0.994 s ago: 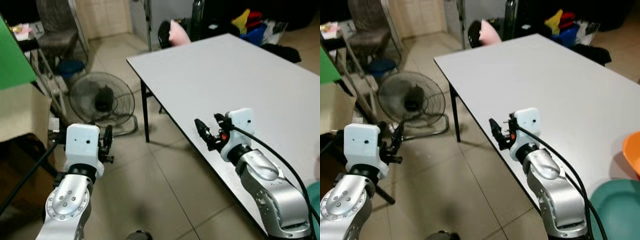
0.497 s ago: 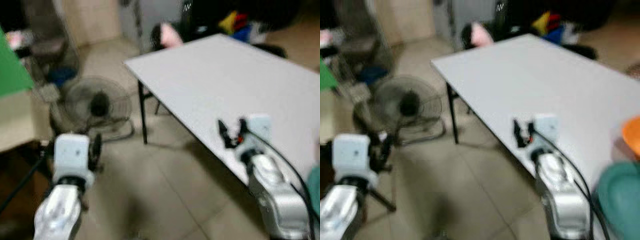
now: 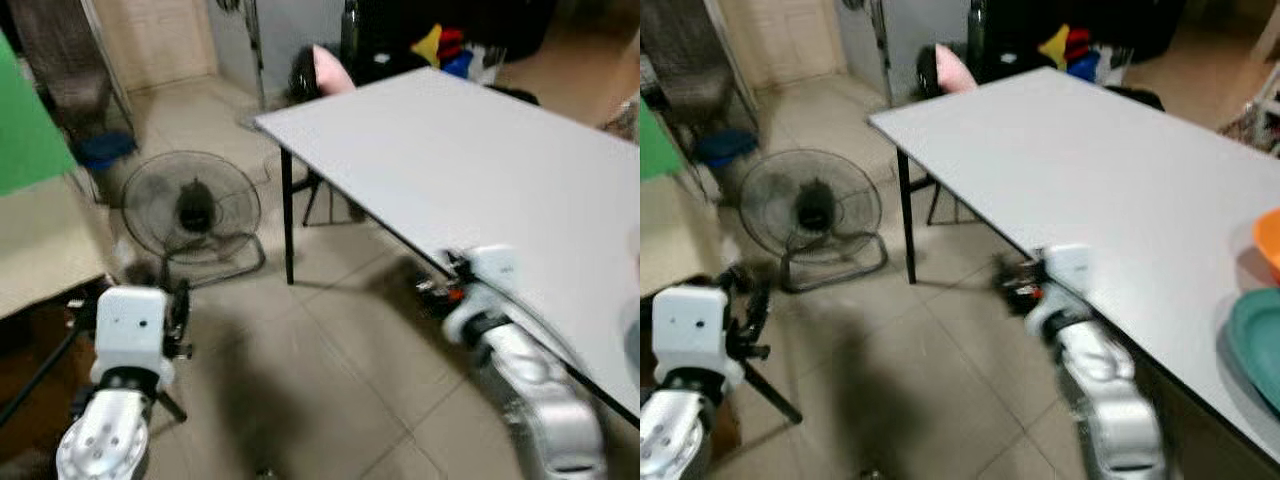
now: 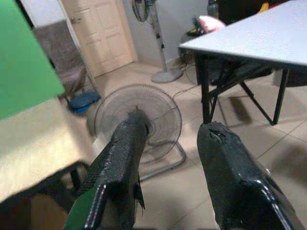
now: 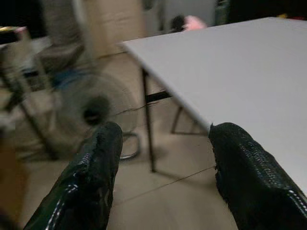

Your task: Setting the table

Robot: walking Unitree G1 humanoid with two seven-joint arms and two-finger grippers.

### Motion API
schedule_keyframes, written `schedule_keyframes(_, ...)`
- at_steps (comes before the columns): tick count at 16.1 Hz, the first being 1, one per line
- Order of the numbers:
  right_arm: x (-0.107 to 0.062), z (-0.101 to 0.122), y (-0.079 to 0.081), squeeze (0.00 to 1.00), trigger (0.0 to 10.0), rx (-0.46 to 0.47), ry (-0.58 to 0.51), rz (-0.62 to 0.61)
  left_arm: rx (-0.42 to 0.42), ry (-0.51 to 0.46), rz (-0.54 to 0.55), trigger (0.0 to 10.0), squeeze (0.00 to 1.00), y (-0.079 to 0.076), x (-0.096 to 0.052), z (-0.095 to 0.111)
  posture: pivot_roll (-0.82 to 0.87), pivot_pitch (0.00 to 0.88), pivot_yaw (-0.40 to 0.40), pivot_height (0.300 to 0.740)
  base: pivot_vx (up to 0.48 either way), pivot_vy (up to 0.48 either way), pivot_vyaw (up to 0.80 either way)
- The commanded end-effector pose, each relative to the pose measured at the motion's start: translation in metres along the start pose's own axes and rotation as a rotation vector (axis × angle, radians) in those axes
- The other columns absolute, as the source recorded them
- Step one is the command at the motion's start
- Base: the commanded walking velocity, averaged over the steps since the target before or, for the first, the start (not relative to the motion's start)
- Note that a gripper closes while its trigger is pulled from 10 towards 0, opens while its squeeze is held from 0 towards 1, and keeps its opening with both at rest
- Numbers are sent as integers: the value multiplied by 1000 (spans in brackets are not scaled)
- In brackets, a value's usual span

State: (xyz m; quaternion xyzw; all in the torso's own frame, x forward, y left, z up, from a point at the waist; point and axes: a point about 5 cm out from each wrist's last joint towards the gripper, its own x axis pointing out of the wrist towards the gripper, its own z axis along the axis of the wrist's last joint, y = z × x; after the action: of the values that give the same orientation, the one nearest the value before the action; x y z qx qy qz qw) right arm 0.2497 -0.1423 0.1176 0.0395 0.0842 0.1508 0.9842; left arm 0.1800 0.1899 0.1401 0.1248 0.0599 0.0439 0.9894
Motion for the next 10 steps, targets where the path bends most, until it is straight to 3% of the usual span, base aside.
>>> schedule_keyframes(1,-2,3,-6,0,10000,-6,-12,-13,5,-10,-5,10000,0,-2,0,0,-25,4,28,740,0,304,0)
schedule_keyframes(10,1,4,-5,0,10000,6,1,3,1,-20,-1,10000,0,-2,0,0,-21,8,24,740,0,299,0)
